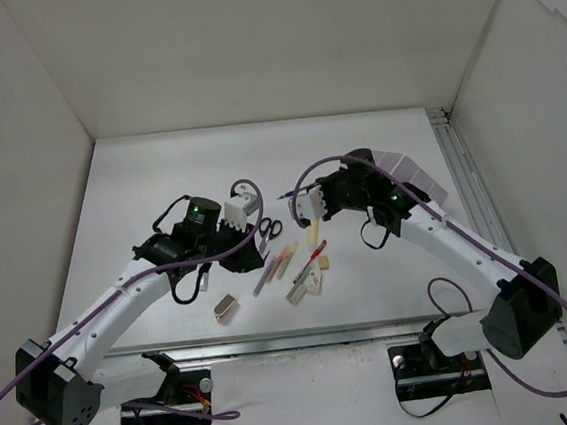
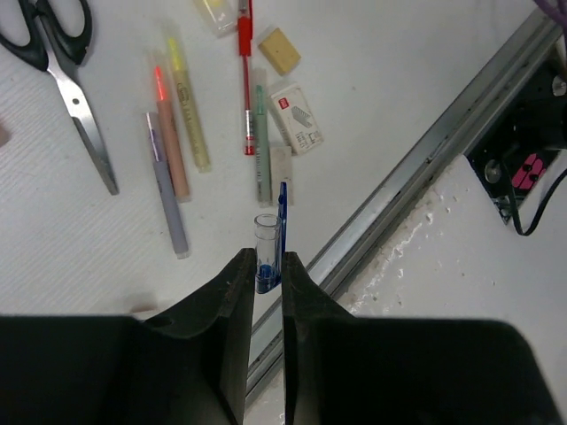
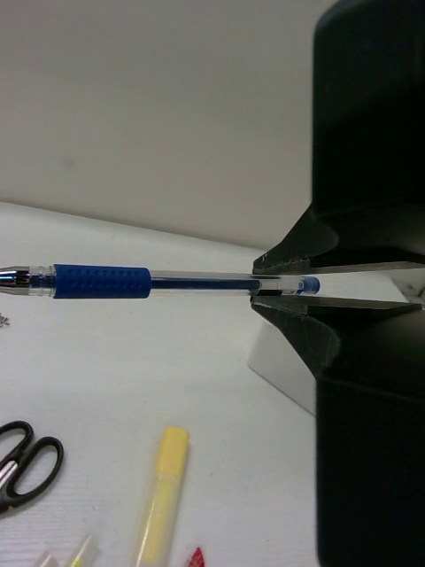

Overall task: Sort the stationery into containers
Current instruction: Close the pen cap on the pen.

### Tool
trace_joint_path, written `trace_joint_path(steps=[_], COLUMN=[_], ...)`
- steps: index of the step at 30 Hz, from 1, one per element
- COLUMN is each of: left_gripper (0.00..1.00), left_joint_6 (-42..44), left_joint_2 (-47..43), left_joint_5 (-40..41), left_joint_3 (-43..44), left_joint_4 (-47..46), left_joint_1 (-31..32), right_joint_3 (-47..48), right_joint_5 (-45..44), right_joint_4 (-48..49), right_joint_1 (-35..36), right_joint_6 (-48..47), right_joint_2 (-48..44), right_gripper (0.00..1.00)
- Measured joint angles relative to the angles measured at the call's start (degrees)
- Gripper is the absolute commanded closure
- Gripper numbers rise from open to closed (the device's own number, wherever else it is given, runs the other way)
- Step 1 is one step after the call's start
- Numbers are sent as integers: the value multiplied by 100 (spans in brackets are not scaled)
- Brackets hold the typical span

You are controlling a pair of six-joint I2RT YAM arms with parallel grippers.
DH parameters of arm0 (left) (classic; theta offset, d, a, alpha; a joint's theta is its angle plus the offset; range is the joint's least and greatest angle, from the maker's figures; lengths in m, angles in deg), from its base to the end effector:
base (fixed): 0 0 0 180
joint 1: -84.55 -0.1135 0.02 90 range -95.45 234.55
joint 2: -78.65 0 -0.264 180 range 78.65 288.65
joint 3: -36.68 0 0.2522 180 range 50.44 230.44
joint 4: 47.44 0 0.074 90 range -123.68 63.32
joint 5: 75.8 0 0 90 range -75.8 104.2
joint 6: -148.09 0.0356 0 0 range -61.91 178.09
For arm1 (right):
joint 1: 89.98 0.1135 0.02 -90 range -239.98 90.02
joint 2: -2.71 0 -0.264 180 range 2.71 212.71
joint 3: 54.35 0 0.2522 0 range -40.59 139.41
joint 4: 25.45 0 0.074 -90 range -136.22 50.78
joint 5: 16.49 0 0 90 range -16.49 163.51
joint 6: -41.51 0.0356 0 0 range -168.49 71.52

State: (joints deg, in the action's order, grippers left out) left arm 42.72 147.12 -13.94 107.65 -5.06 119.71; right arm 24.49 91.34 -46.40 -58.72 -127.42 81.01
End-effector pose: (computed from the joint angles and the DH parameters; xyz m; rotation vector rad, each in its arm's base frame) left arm 0.1996 -0.1611 0.3025 0.6777 2.2763 -1.0054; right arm 0.2677 0.1753 0.3368 -1.6825 0.9205 -0.2618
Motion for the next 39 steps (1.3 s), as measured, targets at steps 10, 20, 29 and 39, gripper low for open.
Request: trace_joint_path(steps=[10,20,29,39], left_gripper=[100,100,100,100], left_joint_6=[208,433,535,629], left_joint_2=[-299,533,756,881], left_joint_5=[-404,-627,-605,-378], left_joint_3=[133,675,916,1012], left_joint_4=[284,544,649,872], left_joint_1=[4,48,251,402], right_joint_3=[-844,-855,-850,-597], right_joint_5=[398,494,264,35], right_joint_4=[-214,-621,-704,-721], right_joint_1=[249,566,885,942], right_joint_6=[-2009,-2992,-3126,-2942], right_joint_2=[-992,-1034,-645,-527], right_gripper=[100,100,100,100])
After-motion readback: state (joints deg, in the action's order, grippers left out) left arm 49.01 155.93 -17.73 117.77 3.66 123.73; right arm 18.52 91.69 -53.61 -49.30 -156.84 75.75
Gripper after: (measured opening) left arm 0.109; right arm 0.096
